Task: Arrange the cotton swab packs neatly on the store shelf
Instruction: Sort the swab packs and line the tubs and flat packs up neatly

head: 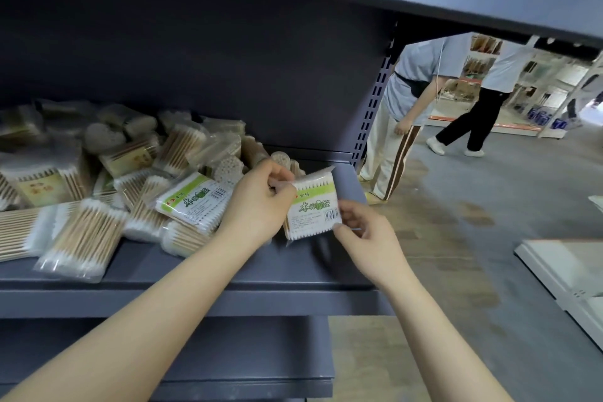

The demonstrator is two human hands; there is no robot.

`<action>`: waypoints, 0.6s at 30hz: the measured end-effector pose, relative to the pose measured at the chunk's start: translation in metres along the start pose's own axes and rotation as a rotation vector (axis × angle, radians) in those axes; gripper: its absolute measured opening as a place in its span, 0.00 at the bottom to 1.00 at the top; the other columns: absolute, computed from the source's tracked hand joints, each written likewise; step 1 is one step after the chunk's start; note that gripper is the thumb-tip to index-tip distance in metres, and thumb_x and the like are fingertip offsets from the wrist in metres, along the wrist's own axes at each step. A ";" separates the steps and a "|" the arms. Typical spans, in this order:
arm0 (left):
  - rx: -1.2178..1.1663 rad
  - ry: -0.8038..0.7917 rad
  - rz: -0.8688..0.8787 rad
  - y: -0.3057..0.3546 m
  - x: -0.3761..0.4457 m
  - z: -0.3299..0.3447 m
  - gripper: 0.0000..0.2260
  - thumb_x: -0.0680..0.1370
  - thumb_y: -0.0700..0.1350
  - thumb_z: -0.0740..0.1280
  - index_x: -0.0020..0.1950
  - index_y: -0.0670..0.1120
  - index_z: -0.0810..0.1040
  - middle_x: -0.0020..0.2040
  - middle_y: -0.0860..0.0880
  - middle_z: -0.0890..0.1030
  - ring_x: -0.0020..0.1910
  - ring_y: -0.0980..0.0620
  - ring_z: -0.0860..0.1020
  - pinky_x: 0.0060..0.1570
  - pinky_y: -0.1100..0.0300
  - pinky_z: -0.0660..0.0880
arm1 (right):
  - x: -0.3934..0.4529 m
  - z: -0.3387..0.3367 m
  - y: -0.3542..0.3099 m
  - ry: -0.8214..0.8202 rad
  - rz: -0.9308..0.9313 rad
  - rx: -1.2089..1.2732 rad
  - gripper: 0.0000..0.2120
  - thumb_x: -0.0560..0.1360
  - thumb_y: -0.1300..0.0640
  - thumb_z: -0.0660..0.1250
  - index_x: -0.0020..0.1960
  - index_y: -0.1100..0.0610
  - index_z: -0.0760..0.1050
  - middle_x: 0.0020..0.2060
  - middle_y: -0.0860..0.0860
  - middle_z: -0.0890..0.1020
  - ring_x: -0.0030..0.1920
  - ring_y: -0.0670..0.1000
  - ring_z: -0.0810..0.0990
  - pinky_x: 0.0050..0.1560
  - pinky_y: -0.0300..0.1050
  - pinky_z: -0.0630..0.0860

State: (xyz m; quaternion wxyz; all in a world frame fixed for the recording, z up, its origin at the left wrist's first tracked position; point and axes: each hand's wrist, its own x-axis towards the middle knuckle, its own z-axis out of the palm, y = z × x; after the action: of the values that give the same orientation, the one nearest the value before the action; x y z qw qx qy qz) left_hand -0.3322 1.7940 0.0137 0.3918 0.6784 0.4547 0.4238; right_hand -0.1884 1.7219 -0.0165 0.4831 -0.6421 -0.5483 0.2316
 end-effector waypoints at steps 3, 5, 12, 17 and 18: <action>-0.009 0.001 0.011 -0.001 0.003 -0.004 0.10 0.75 0.35 0.62 0.42 0.52 0.73 0.41 0.56 0.76 0.41 0.54 0.77 0.41 0.62 0.73 | 0.000 0.003 -0.006 0.032 0.000 0.059 0.15 0.72 0.71 0.63 0.51 0.54 0.77 0.38 0.41 0.80 0.34 0.36 0.74 0.40 0.26 0.69; -0.015 0.008 0.023 -0.002 0.005 -0.006 0.10 0.75 0.34 0.62 0.46 0.50 0.74 0.44 0.55 0.78 0.44 0.54 0.78 0.45 0.63 0.73 | 0.000 0.005 -0.011 0.038 0.003 0.086 0.15 0.71 0.70 0.64 0.47 0.51 0.76 0.37 0.42 0.79 0.32 0.37 0.73 0.37 0.26 0.69; -0.019 0.002 0.037 -0.008 0.008 -0.009 0.11 0.76 0.34 0.62 0.50 0.49 0.77 0.50 0.51 0.80 0.48 0.52 0.79 0.50 0.59 0.76 | 0.000 0.009 -0.016 0.031 0.018 0.098 0.15 0.70 0.70 0.65 0.42 0.50 0.75 0.31 0.43 0.74 0.28 0.37 0.70 0.34 0.26 0.67; -0.021 -0.011 0.046 -0.009 0.010 -0.011 0.12 0.77 0.34 0.62 0.49 0.51 0.76 0.49 0.52 0.79 0.45 0.54 0.79 0.44 0.65 0.75 | -0.001 0.011 -0.017 0.035 0.020 0.093 0.16 0.70 0.70 0.65 0.41 0.48 0.74 0.31 0.43 0.75 0.28 0.37 0.70 0.35 0.26 0.68; -0.023 -0.015 0.048 -0.009 0.010 -0.012 0.12 0.77 0.34 0.62 0.49 0.51 0.76 0.48 0.52 0.79 0.45 0.55 0.79 0.42 0.67 0.74 | -0.001 0.012 -0.018 0.029 0.014 0.092 0.17 0.70 0.70 0.65 0.42 0.47 0.74 0.31 0.43 0.75 0.29 0.37 0.70 0.35 0.26 0.68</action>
State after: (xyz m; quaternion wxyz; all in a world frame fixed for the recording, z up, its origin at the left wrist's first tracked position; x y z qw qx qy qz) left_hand -0.3431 1.8078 0.0119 0.3928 0.6876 0.4305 0.4332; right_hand -0.2071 1.7238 -0.0057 0.5182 -0.6262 -0.5258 0.2505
